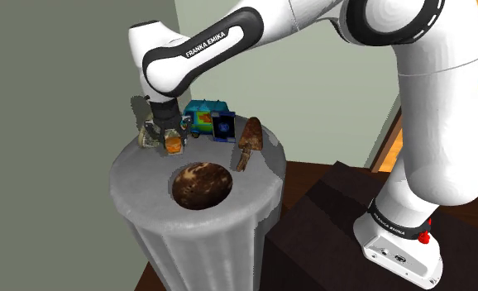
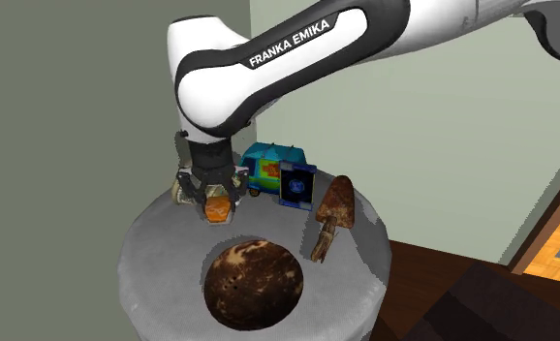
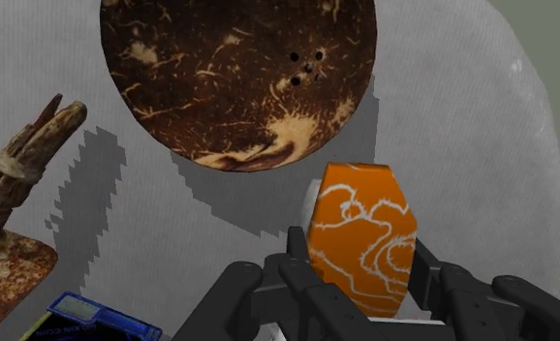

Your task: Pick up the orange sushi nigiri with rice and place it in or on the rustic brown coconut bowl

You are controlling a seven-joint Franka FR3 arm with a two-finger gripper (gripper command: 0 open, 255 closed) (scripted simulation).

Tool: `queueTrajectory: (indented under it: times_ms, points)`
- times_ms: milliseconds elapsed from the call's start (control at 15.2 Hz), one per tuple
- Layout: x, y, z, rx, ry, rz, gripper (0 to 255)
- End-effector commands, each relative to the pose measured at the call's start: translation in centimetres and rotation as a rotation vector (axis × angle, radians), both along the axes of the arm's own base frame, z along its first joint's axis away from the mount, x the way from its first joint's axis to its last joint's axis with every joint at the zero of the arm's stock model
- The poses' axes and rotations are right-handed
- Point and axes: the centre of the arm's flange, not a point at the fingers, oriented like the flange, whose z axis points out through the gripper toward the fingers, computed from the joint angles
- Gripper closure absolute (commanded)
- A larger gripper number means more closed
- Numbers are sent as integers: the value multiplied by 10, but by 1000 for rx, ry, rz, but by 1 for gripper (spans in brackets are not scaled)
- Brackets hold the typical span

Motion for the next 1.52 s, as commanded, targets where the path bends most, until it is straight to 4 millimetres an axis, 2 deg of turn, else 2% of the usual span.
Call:
queueTrajectory:
  times_ms: [0, 726, 1452]
  points:
    - [-26, -2, 1, 0, 0, 0, 255]
    - [-170, -11, -3, 0, 0, 0, 255]
    - [-170, -11, -61, 0, 0, 0, 255]
